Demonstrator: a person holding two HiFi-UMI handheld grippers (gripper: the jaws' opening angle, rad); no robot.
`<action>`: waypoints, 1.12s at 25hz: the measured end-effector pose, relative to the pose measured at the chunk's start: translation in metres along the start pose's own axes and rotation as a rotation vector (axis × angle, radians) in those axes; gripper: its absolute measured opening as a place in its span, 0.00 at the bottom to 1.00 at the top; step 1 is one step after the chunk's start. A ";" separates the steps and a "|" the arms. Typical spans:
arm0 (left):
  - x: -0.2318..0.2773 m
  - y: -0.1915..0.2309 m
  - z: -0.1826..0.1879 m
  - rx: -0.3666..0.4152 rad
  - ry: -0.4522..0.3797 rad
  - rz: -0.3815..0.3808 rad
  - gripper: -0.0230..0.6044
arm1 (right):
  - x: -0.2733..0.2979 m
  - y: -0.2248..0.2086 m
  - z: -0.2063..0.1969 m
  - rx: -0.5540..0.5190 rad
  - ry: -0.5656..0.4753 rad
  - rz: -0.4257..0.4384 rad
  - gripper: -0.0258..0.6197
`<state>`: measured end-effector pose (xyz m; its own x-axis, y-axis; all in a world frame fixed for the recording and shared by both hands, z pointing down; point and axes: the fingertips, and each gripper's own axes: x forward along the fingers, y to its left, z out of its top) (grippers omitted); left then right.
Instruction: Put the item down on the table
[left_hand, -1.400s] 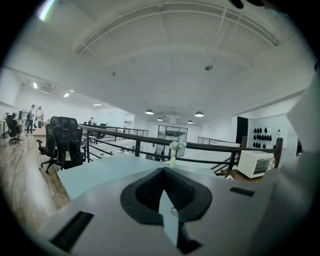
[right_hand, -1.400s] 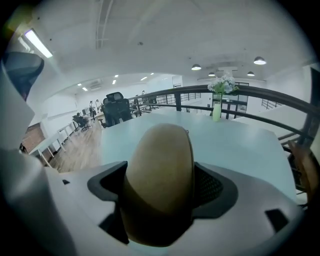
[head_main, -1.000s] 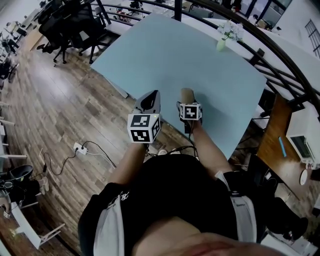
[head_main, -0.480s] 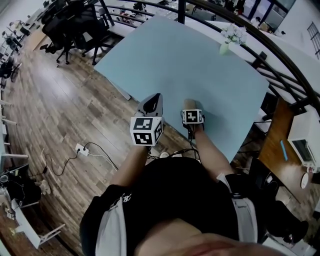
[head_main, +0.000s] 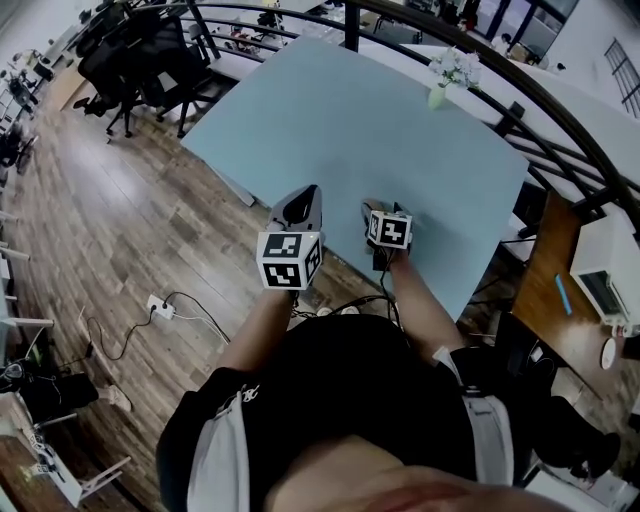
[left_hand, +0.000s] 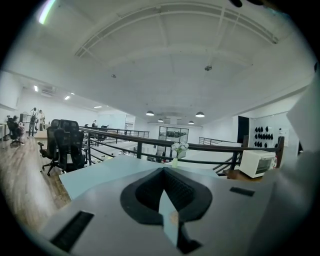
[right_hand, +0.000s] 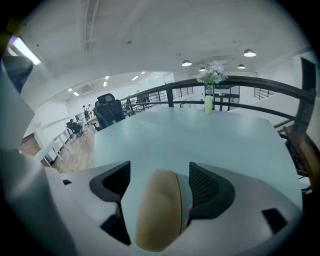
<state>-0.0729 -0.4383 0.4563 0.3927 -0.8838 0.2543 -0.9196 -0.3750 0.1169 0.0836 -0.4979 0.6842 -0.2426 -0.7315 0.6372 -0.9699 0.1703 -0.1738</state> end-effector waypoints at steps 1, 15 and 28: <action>0.001 -0.002 0.000 0.001 -0.002 -0.005 0.05 | -0.006 0.001 0.010 0.001 -0.032 0.006 0.59; 0.014 -0.027 0.014 0.023 -0.020 -0.057 0.05 | -0.182 0.010 0.173 -0.095 -0.673 -0.037 0.04; 0.018 -0.043 0.027 0.041 -0.053 -0.111 0.05 | -0.256 0.020 0.192 -0.078 -0.872 0.016 0.04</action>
<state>-0.0264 -0.4456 0.4295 0.4924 -0.8492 0.1907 -0.8704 -0.4818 0.1018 0.1299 -0.4337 0.3738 -0.1862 -0.9674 -0.1719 -0.9728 0.2060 -0.1056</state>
